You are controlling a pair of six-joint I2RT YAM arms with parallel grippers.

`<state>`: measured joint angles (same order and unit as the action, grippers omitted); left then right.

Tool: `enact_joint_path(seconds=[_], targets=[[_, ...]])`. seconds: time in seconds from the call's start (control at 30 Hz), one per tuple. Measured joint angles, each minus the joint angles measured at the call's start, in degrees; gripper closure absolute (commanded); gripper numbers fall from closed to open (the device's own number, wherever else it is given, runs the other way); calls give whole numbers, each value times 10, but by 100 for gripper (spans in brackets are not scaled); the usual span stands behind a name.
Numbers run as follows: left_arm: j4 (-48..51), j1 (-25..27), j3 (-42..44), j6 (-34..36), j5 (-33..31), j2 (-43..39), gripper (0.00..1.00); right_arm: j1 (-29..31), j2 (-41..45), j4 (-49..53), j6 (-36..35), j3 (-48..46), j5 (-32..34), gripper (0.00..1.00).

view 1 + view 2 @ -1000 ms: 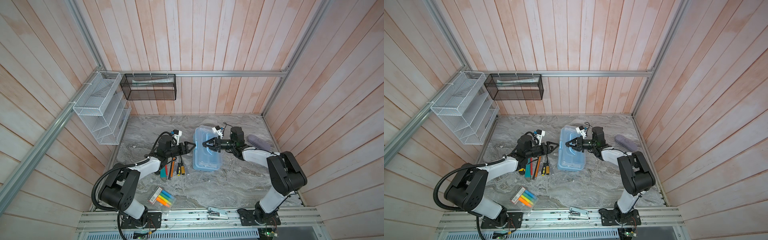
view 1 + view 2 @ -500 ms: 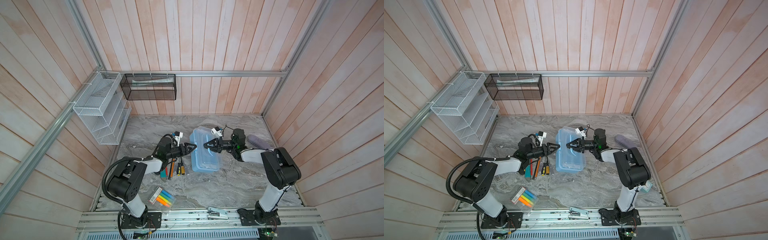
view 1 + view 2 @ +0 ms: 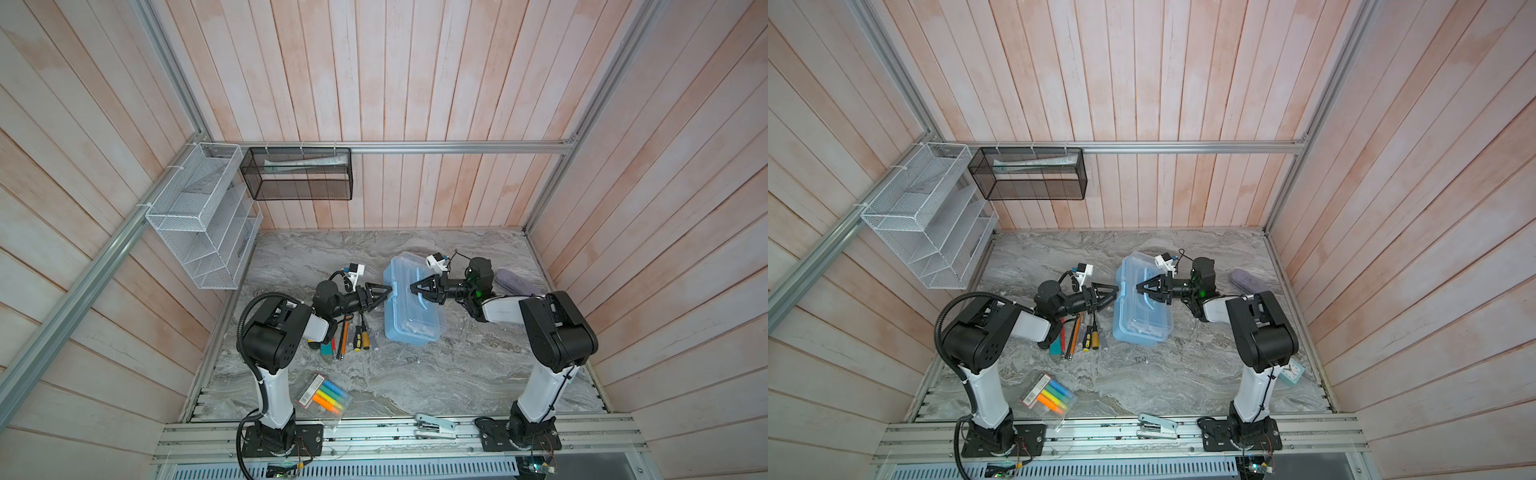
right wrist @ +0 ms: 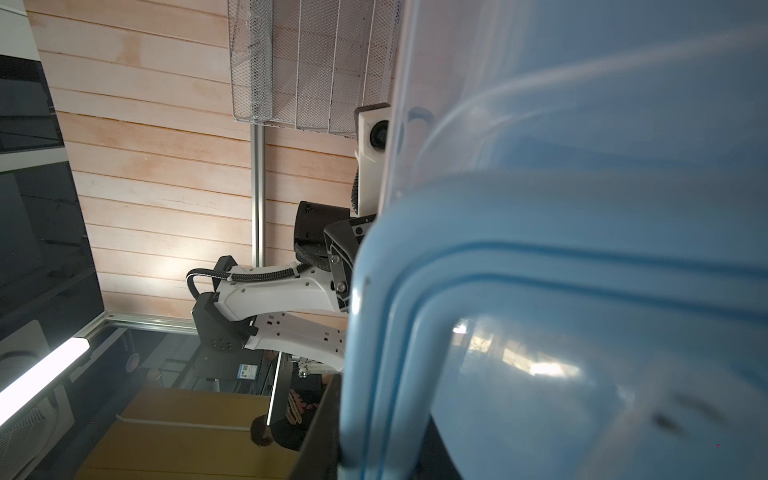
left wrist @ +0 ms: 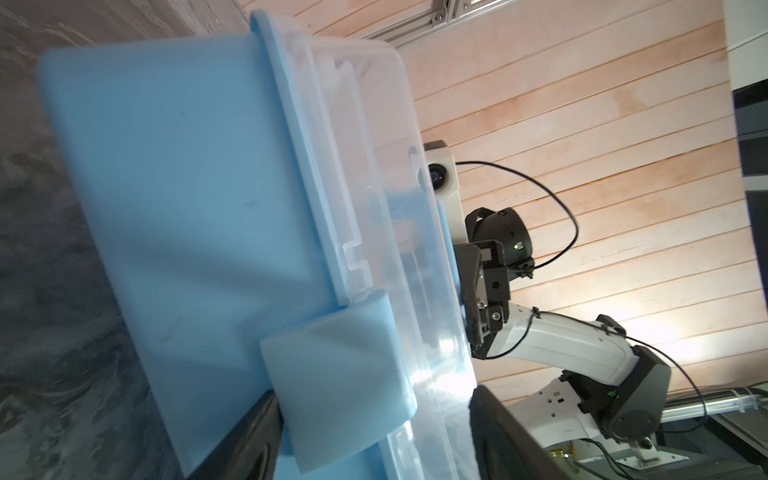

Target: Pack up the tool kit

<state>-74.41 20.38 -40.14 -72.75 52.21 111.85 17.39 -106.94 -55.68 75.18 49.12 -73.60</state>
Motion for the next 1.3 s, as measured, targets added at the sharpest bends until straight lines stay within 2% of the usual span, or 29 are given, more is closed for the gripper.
enact_joint_path(seconds=[0.2, 0.37, 0.77, 1.13, 1.23, 1.3], targets=[[-51, -2, 0, -58, 5, 19, 28, -5, -22, -76, 48, -7, -5, 100], [-55, -4, 0, -77, 10, 19, 28, -6, -24, -86, 52, -10, -4, 100], [-48, -14, 1, -96, 36, 14, 29, -3, -10, 19, -18, 4, -5, 100], [-54, -28, 26, -94, 77, -43, 29, 7, -4, 122, -89, 33, 4, 100], [-35, -32, 26, -73, 84, -45, 29, 10, -1, 140, -103, 37, 9, 100], [13, -34, 26, -33, 81, -61, 28, 13, 9, 173, -123, 43, 21, 100]])
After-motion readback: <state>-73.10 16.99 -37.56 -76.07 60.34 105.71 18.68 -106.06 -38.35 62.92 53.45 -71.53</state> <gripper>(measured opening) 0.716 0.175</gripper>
